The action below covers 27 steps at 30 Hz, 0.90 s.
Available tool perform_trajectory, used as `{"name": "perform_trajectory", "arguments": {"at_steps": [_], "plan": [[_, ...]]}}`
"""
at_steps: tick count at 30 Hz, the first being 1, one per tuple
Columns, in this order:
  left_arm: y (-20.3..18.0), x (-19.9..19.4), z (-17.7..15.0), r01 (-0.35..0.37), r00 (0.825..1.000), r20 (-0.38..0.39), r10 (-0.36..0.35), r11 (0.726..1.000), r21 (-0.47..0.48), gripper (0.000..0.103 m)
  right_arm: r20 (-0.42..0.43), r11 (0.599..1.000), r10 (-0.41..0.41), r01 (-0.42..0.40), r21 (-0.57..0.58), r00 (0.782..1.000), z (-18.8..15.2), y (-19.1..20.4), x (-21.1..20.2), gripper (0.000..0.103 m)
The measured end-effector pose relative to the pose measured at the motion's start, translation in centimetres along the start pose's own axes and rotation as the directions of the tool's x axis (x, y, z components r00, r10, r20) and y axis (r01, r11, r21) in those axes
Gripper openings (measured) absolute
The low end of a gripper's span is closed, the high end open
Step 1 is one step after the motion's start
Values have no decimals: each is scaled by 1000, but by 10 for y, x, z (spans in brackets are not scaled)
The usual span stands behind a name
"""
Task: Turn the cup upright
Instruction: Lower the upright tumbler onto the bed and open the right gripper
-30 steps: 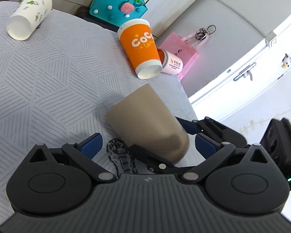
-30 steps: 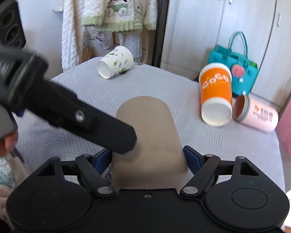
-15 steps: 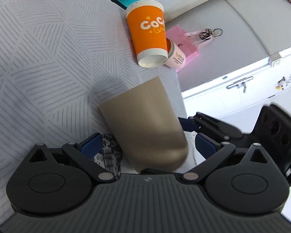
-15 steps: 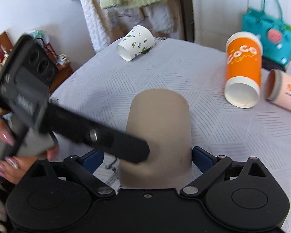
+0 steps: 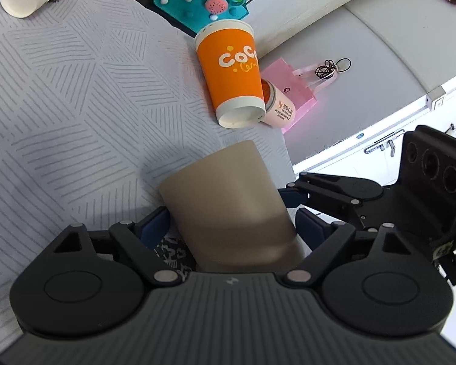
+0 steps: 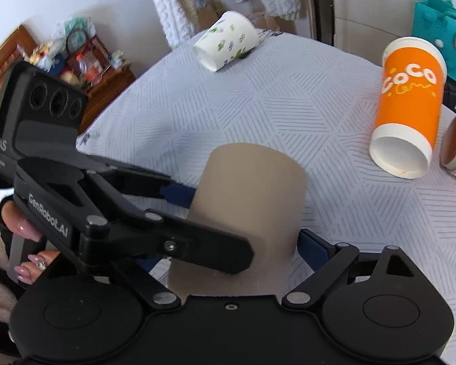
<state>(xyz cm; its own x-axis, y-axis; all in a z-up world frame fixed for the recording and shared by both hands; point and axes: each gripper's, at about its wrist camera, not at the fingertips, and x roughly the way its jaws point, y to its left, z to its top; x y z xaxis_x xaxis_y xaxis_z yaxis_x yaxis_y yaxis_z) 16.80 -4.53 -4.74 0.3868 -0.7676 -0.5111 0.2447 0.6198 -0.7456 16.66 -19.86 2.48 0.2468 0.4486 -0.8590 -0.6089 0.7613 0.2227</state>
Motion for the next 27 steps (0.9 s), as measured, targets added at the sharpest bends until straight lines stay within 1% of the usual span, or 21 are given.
{"name": "perform_trajectory", "arguments": {"at_steps": [2, 4, 6, 9, 11, 14, 18, 21, 23, 25, 27], "plan": [[0, -1, 0, 2, 1000, 3, -2, 1000, 11, 88, 2, 998, -42, 42, -36, 999, -1, 4, -3, 90], [0, -6, -1, 10, 1000, 11, -11, 999, 31, 85, 15, 996, -73, 73, -58, 997, -3, 10, -6, 89], [-5, -9, -1, 5, 1000, 25, -7, 997, 77, 84, 40, 992, -99, 102, -80, 994, -7, 15, -10, 89], [-18, -17, -6, -51, 997, 74, 37, 981, 188, 84, 93, 987, -121, 130, -99, 988, -10, 19, -13, 88], [-23, -23, -8, -77, 992, 114, 52, 970, 232, 82, 132, 982, -138, 153, -109, 982, -10, 24, -15, 87], [-25, -32, -8, -104, 986, 155, 62, 954, 282, 80, 201, 973, -161, 190, -130, 966, -11, 30, -14, 86], [-26, -41, -2, -146, 977, 197, 85, 936, 321, 78, 285, 977, -142, 180, -113, 948, -11, 28, -11, 85], [-25, -45, 5, -180, 969, 224, 104, 918, 352, 78, 348, 969, -150, 206, -132, 925, -10, 28, -6, 85], [-24, -47, 10, -207, 963, 241, 120, 902, 378, 78, 392, 966, -146, 216, -143, 909, -6, 28, -1, 85], [-23, -47, 18, -232, 957, 255, 136, 887, 399, 78, 418, 964, -139, 219, -151, 898, -5, 26, 0, 85], [-21, -46, 26, -256, 952, 266, 152, 873, 415, 78, 443, 956, -143, 240, -171, 885, 2, 26, 7, 85]]}}
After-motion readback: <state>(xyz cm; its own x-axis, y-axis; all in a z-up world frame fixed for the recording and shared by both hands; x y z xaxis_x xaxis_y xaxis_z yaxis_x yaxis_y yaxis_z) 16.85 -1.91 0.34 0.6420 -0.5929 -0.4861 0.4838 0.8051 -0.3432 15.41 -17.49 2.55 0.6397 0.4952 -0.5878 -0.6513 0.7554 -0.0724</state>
